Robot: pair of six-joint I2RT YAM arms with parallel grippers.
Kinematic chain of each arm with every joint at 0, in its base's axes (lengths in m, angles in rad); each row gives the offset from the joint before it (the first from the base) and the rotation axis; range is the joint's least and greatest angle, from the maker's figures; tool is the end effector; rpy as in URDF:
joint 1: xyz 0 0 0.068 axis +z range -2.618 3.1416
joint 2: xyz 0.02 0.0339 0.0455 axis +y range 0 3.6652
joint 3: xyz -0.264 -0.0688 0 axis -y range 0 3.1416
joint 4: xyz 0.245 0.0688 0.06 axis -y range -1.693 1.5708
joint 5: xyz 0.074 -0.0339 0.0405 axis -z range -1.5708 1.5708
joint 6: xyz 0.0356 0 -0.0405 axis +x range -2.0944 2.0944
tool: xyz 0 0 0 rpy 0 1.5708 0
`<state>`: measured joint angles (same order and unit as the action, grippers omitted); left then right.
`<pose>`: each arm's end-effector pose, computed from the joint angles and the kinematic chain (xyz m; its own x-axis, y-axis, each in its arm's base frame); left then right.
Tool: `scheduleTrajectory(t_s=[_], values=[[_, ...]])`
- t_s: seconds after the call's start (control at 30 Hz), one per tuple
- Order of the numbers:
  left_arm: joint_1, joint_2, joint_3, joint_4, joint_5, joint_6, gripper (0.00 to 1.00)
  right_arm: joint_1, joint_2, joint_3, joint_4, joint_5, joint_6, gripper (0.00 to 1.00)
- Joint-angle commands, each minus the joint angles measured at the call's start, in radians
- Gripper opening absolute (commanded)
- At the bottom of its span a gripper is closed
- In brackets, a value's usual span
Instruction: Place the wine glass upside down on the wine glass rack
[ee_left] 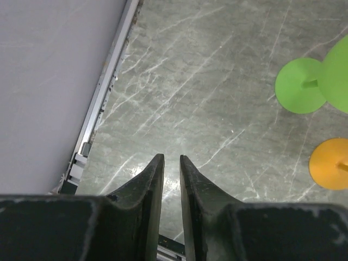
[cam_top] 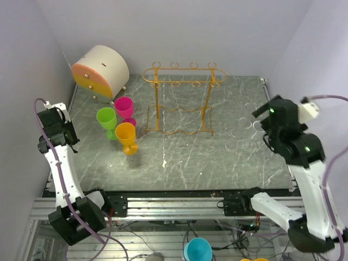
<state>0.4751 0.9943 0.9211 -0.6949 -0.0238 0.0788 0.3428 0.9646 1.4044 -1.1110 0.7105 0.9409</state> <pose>0.1807 0.0939 0.3006 -0.6531 -0.2475 -0.7157 -0.4224 0.9034 0.0731 0.1442 0.0268 0.4263 -0.1622 0.5925 -0.7891 0.6066 0.6906 0.3939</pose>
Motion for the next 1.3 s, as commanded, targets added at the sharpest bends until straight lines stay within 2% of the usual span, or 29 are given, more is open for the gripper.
scheduleTrajectory(t_s=[0.0,0.1,0.2,0.27,0.3,0.37,0.4,0.47,0.5,0.6,0.63,0.73,0.8,0.93,0.97,1.1,1.27], values=[[0.007,0.063,0.167,-0.09,0.07,0.038,0.3,0.002,-0.167,0.044,0.094,0.03,-0.037,1.0],[0.008,0.189,0.338,-0.228,0.056,0.056,0.31,0.002,-0.326,-0.112,0.466,-0.287,-0.413,1.0],[0.007,0.329,0.513,-0.387,0.075,0.109,0.35,0.002,-0.412,-0.21,0.648,-0.518,-0.568,1.0],[0.008,0.392,0.595,-0.475,0.125,0.164,0.39,0.002,-0.411,-0.241,0.721,-0.597,-0.615,1.0],[0.008,0.406,0.621,-0.497,0.149,0.185,0.45,0.002,-0.396,-0.254,0.732,-0.585,-0.615,1.0],[0.004,0.401,0.664,-0.516,0.201,0.223,0.67,0.002,-0.359,-0.277,0.746,-0.527,-0.61,1.0],[0.001,0.393,0.683,-0.518,0.218,0.236,0.69,0.003,-0.336,-0.285,0.749,-0.508,-0.611,1.0],[-0.003,0.372,0.726,-0.51,0.237,0.239,0.92,0.002,-0.293,-0.294,0.753,-0.488,-0.603,1.0],[-0.007,0.365,0.746,-0.502,0.252,0.24,0.98,0.002,-0.276,-0.299,0.758,-0.483,-0.593,1.0],[-0.035,0.383,0.835,-0.57,0.367,0.345,0.99,0.002,-0.246,-0.316,0.767,-0.433,-0.527,0.99],[-0.118,0.416,0.881,-0.626,0.393,0.387,0.99,0.002,-0.248,-0.35,0.782,-0.393,-0.483,0.99],[-0.284,0.45,0.854,-0.644,0.346,0.396,0.91,0.001,-0.251,-0.385,0.82,-0.406,-0.454,0.98],[-0.363,0.463,0.822,-0.626,0.335,0.384,0.8,0.001,-0.239,-0.375,0.808,-0.422,-0.438,0.98],[-0.417,0.528,0.819,-0.623,0.372,0.375,0.24,0.001,-0.229,-0.356,0.754,-0.41,-0.4,0.96],[-0.42,0.546,0.82,-0.622,0.369,0.378,0.21,0.001,-0.233,-0.356,0.746,-0.405,-0.392,0.95],[-0.422,0.558,0.796,-0.528,0.299,0.363,0.22,0.001,-0.247,-0.366,0.735,-0.403,-0.385,0.95],[-0.421,0.583,0.752,-0.353,0.136,0.283,0.25,0.001,-0.259,-0.373,0.728,-0.426,-0.359,0.94]])
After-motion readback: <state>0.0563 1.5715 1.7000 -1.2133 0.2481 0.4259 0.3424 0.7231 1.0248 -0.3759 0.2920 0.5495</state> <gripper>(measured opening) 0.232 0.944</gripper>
